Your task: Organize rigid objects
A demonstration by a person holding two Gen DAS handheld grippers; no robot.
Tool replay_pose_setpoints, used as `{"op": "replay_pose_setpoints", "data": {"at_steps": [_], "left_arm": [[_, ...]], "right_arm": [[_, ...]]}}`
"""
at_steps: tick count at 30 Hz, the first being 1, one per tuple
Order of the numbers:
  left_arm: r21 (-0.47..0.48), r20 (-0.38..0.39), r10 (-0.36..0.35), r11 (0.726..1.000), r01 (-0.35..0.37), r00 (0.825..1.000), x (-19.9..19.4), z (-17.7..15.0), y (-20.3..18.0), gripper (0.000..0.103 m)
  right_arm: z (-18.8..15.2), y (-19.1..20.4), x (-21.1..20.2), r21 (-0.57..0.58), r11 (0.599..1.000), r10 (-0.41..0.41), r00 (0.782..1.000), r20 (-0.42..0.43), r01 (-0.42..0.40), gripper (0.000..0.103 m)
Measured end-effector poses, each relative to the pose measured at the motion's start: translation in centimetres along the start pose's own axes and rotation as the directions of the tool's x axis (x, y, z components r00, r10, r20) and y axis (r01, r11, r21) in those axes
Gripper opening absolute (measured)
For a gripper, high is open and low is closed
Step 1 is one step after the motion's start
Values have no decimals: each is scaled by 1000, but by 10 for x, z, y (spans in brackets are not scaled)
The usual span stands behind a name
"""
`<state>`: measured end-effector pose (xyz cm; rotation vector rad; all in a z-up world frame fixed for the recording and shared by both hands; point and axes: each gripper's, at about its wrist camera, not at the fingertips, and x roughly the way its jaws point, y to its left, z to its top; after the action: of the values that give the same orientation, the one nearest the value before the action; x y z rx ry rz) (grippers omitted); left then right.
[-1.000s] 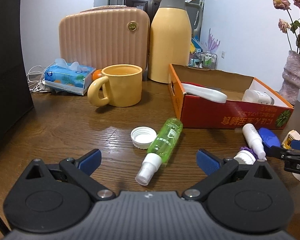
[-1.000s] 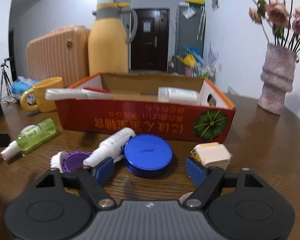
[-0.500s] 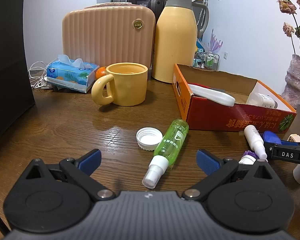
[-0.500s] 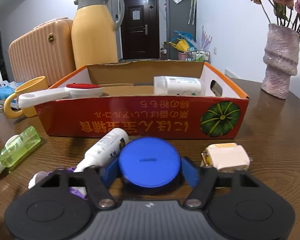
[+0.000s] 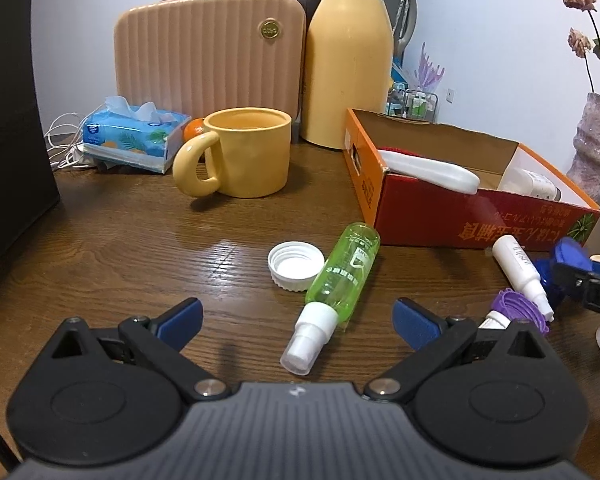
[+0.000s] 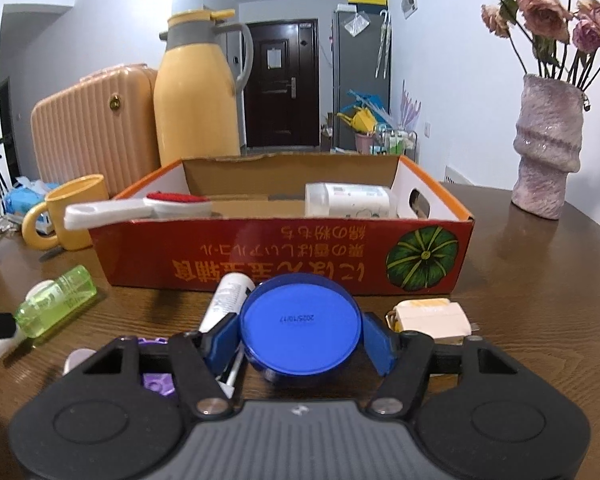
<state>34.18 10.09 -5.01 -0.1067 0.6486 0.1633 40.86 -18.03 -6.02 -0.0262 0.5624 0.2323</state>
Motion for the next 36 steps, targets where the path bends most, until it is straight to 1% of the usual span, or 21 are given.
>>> {"op": "replay_pose_setpoints", "data": {"at_steps": [4,8,13,16,17,18,19,21,23,29,31,32,36], "left_arm": [[20,21,-1,1000,0,1000,3,1,-2,103],[31,33,-23,999,22,999,10,4,-5,103],[61,26,-32,998,31,999,22,7,-12,102],[88,12,-30,996,29,999,30,8,-17,88],[94,4,-30,995,30,1000,33,8,-18,81],[99,-7,-31,995,32,999,36,8,-19,72],[104,-19,-38,994,40,999,39,8,-20,68],[112,-45,-49,992,54,998,45,8,-21,46],[120,-46,-56,991,61,997,47,8,-23,44],[121,-45,-77,989,82,996,56,13,-28,43],[122,-46,-88,988,93,995,59,15,-30,37],[122,-47,-93,988,98,995,60,16,-31,31],[102,-52,-114,988,119,992,58,17,-29,31]], "right_arm": [[-1,-2,-13,6,1000,13,999,33,-14,65],[-3,-2,-31,9,1000,22,997,71,-23,65],[-8,-6,-53,9,1000,14,991,131,-15,65],[-8,-12,-59,23,1000,2,989,148,-5,65],[-8,-14,-59,29,1000,1,989,148,-5,65],[-8,-16,-58,36,999,-2,989,147,-4,65],[-8,-17,-57,40,999,-4,990,144,-2,65],[-8,-18,-55,45,999,-5,991,137,-2,65],[-8,-18,-54,44,999,-4,991,133,-2,65],[-8,-18,-53,48,999,-1,991,133,-5,65],[-9,-17,-53,49,999,0,991,131,-6,65],[-9,-17,-52,49,999,0,992,129,-7,65],[-9,-18,-51,50,999,2,992,124,-8,65]]}}
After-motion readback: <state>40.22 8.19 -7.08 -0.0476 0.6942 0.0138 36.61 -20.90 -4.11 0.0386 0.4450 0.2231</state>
